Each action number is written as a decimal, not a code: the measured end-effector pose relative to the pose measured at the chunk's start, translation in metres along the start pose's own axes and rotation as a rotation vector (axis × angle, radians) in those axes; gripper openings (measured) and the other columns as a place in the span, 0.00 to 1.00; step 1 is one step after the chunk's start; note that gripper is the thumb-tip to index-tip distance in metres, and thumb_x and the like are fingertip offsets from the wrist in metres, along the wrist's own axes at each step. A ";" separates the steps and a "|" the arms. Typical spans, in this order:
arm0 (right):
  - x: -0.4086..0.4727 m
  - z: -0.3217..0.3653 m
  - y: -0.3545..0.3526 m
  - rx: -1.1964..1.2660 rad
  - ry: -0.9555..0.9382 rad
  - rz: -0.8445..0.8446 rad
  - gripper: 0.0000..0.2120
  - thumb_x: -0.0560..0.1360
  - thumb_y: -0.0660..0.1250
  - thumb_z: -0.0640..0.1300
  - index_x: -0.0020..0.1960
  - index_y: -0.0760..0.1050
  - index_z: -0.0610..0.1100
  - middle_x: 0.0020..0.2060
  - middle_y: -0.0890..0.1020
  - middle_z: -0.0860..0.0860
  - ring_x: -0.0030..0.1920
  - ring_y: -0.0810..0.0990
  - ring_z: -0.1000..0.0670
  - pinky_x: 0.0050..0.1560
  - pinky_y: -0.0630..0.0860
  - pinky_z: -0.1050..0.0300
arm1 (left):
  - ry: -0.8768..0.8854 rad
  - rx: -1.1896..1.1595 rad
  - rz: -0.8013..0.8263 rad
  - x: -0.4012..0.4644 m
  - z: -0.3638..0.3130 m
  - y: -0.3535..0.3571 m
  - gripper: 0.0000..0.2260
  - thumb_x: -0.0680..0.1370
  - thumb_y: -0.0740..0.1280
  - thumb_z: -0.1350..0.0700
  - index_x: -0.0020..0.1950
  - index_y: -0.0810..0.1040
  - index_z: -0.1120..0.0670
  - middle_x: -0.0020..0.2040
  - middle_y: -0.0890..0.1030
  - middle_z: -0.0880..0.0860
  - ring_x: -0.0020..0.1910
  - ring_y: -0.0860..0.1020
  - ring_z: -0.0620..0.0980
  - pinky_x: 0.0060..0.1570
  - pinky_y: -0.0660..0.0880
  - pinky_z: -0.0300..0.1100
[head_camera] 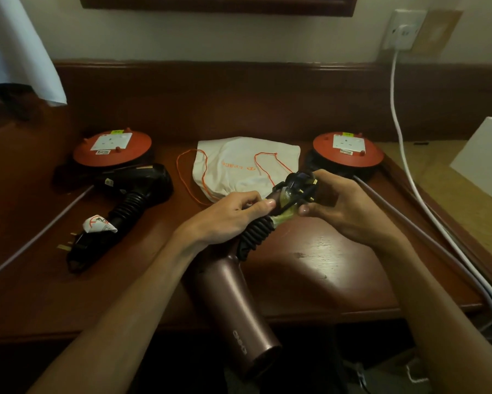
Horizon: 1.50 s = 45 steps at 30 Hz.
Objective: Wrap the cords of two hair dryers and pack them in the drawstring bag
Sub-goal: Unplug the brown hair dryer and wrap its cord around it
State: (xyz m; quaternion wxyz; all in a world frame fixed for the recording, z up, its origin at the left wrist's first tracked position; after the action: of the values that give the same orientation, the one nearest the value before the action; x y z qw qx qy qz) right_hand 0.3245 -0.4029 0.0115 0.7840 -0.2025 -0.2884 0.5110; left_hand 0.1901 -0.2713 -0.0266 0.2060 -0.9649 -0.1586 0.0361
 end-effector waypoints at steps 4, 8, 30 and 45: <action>-0.007 -0.009 0.007 -0.016 -0.002 -0.118 0.23 0.67 0.71 0.57 0.58 0.74 0.49 0.52 0.83 0.55 0.54 0.83 0.55 0.54 0.79 0.62 | -0.022 0.075 0.053 0.004 -0.001 0.005 0.21 0.83 0.63 0.42 0.47 0.76 0.61 0.33 0.73 0.50 0.31 0.74 0.47 0.36 0.70 0.45; -0.010 -0.020 0.006 0.026 0.026 -0.163 0.31 0.67 0.74 0.53 0.66 0.67 0.52 0.57 0.77 0.60 0.57 0.80 0.59 0.54 0.80 0.64 | -0.054 0.082 0.106 0.007 0.004 0.008 0.29 0.79 0.64 0.35 0.51 0.78 0.64 0.38 0.77 0.60 0.37 0.77 0.59 0.40 0.73 0.59; -0.014 -0.026 0.032 -0.368 0.017 0.230 0.38 0.67 0.69 0.68 0.73 0.68 0.55 0.68 0.72 0.54 0.66 0.67 0.57 0.66 0.67 0.58 | -0.224 0.569 -0.615 -0.108 0.000 -0.010 0.38 0.74 0.72 0.38 0.79 0.60 0.46 0.74 0.63 0.47 0.72 0.63 0.49 0.64 0.61 0.41; -0.033 -0.006 0.090 -0.448 0.021 0.267 0.38 0.80 0.61 0.60 0.80 0.39 0.64 0.65 0.72 0.49 0.62 0.74 0.48 0.62 0.74 0.50 | -0.233 0.827 -0.464 -0.079 0.041 -0.003 0.30 0.83 0.53 0.38 0.82 0.50 0.45 0.77 0.66 0.50 0.70 0.72 0.56 0.63 0.73 0.55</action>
State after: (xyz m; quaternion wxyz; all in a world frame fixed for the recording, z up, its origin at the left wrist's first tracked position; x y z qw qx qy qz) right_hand 0.2564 -0.3976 -0.0560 0.6481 -0.4126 -0.3568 0.5314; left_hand 0.1093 -0.2783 -0.0627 0.5557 -0.7309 -0.3639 0.1568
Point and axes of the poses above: each hand's wrist, its own x-axis towards the middle knuckle, its own y-axis out of the palm, z = x × y, the point moved 7 cm from there along x, towards the middle knuckle
